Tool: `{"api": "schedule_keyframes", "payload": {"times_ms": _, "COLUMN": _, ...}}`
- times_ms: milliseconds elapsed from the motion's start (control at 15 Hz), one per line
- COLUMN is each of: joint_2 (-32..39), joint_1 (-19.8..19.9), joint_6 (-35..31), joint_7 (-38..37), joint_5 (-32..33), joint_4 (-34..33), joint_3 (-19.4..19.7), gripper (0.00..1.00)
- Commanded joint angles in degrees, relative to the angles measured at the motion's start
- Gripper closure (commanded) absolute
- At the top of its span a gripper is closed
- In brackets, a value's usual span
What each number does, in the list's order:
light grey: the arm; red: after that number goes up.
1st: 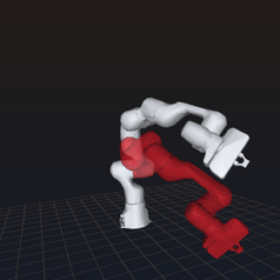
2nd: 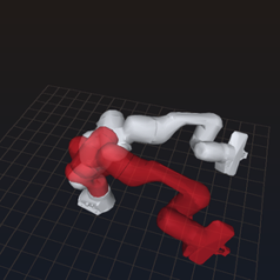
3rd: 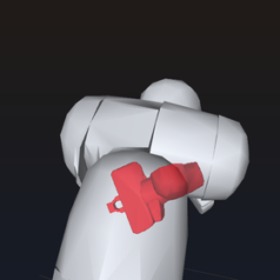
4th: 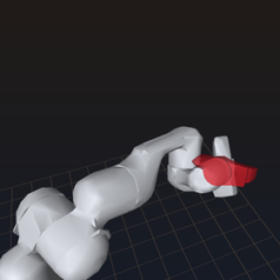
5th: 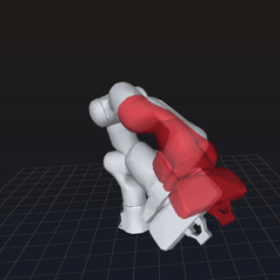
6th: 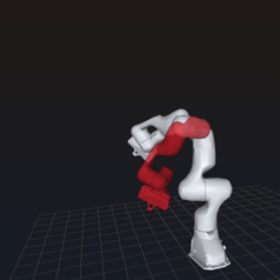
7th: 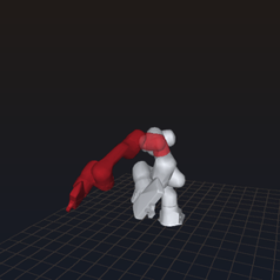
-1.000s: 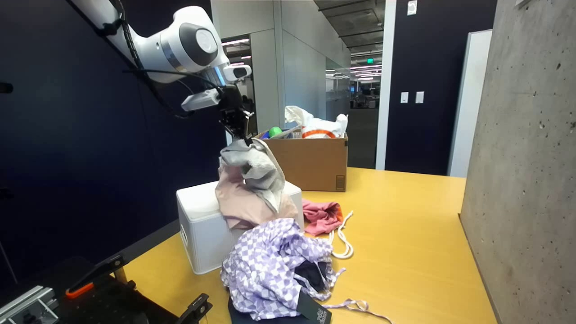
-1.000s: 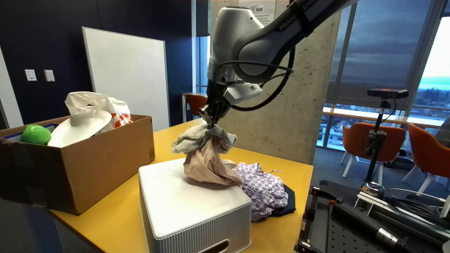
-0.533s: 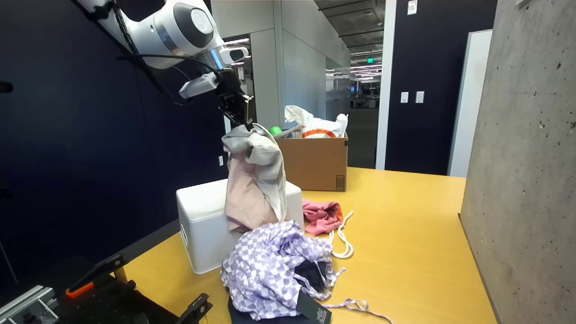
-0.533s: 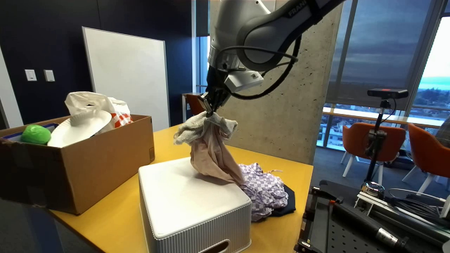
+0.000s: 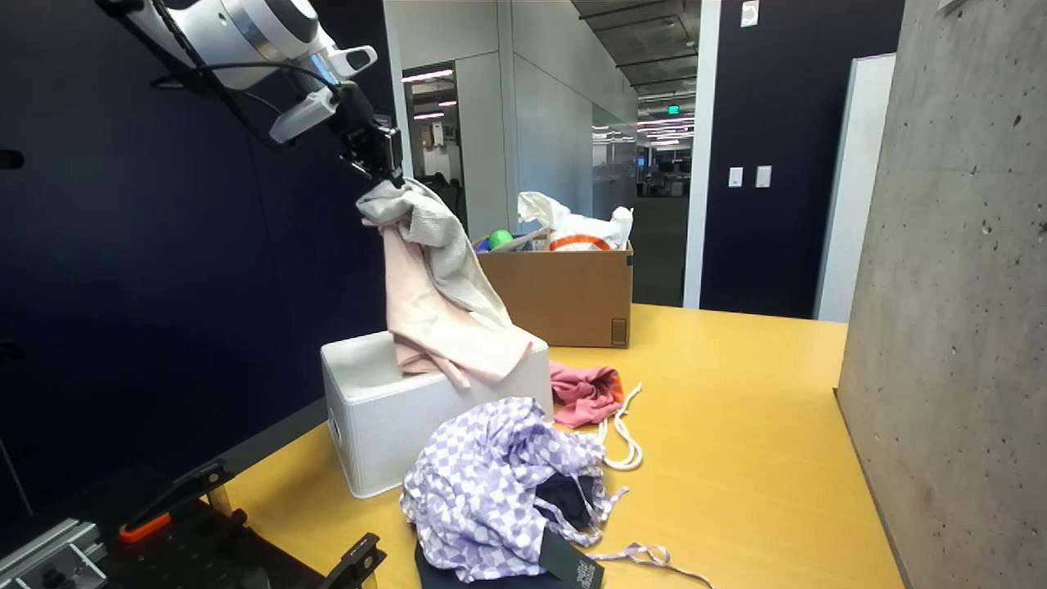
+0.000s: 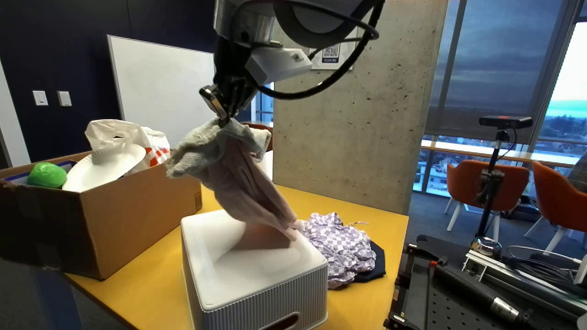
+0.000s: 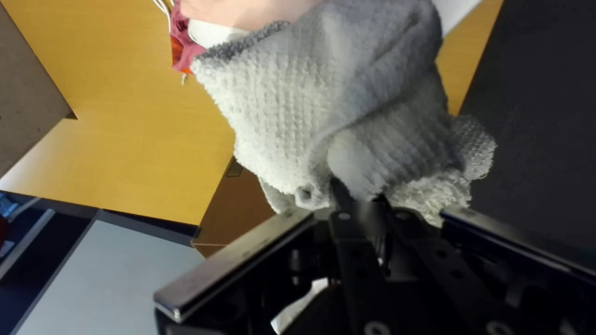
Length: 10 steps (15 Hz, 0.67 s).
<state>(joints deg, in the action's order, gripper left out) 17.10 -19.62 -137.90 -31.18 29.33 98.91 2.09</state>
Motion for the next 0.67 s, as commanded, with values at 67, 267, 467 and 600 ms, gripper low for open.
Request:
{"api": "schedule_keyframes", "payload": {"times_ms": 67, "joint_2": 1.58, "joint_1": -0.77, "joint_6": 2.79, "joint_7": -1.28, "joint_5": 2.36, "joint_4": -4.93, "joint_3": -1.61, "gripper": 0.97}}
{"api": "schedule_keyframes", "payload": {"times_ms": 267, "joint_2": 2.28, "joint_1": 0.25, "joint_6": 1.94, "joint_7": -0.91, "joint_5": 1.86, "joint_4": -3.54, "joint_3": -1.25, "gripper": 0.97}}
{"api": "schedule_keyframes", "payload": {"times_ms": 467, "joint_2": 5.41, "joint_1": 2.26, "joint_6": 1.14, "joint_7": -0.32, "joint_5": 0.62, "joint_4": -3.01, "joint_3": -0.15, "gripper": 0.97}}
{"api": "schedule_keyframes", "payload": {"times_ms": 600, "joint_2": 8.71, "joint_1": 3.22, "joint_6": 1.17, "joint_7": 0.35, "joint_5": -0.05, "joint_4": -4.18, "joint_3": 0.4, "gripper": 0.97}}
